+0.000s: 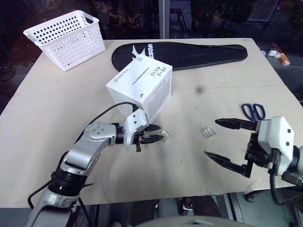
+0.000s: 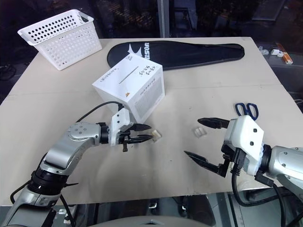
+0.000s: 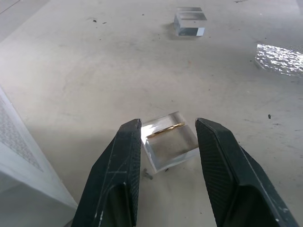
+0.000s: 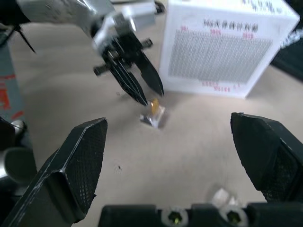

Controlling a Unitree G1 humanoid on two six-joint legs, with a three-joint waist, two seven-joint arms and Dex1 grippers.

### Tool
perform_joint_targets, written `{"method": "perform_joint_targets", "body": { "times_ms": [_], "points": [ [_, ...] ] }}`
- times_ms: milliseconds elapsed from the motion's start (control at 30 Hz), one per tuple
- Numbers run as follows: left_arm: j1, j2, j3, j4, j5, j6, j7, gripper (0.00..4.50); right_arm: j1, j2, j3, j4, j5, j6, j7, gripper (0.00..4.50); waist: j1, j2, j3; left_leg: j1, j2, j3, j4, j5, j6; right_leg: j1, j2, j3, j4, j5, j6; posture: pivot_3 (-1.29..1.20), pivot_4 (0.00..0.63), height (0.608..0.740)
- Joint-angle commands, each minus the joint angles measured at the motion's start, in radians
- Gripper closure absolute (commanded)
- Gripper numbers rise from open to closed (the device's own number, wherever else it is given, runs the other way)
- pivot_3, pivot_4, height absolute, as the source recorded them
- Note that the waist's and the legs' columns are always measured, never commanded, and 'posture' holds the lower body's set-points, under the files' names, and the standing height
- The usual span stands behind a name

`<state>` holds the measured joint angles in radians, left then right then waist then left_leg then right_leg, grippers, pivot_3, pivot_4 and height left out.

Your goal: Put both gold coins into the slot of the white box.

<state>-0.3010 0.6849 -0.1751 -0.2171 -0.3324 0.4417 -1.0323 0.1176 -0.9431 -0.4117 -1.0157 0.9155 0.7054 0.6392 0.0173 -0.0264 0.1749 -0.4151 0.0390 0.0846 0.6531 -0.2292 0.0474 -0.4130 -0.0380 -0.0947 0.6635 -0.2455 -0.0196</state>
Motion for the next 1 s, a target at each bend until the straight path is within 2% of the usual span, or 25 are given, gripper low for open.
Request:
{"method": "perform_joint_targets", "body": {
  "times_ms": [33,267,600,1000],
  "points": [
    [-0.035,-0.004,-0.024,0.024,0.029,-0.063,-0.037,2.67,0.013,-0.022,-0.048,0.02,-0.015,-0.06,0.085,0.0,0.0,0.0,0.0,0.0,0.0,0.0,0.0,0.0,0.0,0.0,0.0,0.0,0.0,0.0,0.0,0.0,0.15,0.738],
    [-0.062,-0.017,-0.042,0.077,0.067,-0.12,-0.06,2.67,0.014,-0.025,-0.035,0.034,-0.038,-0.082,0.1,0.0,0.002,0.0,0.0,0.0,0.0,0.0,0.0,0.0,0.0,0.0,0.0,0.0,0.0,0.0,0.0,0.0,0.15,0.738],
    [-0.101,-0.04,-0.044,0.053,0.064,-0.066,-0.059,2.67,0.027,-0.017,-0.028,0.014,-0.052,-0.079,0.072,0.0,0.005,0.0,0.0,0.0,0.0,0.0,0.001,0.0,0.0,0.0,0.0,0.0,0.001,0.0,0.0,0.0,0.15,0.738],
    [-0.118,-0.013,-0.027,0.013,0.045,-0.016,-0.085,2.67,0.039,-0.012,-0.023,0.0,-0.062,-0.082,0.05,0.0,0.004,0.0,0.0,0.0,0.0,0.0,0.001,0.001,-0.002,0.0,0.0,0.0,0.001,0.0,0.0,0.0,0.15,0.738]
  ]
}}
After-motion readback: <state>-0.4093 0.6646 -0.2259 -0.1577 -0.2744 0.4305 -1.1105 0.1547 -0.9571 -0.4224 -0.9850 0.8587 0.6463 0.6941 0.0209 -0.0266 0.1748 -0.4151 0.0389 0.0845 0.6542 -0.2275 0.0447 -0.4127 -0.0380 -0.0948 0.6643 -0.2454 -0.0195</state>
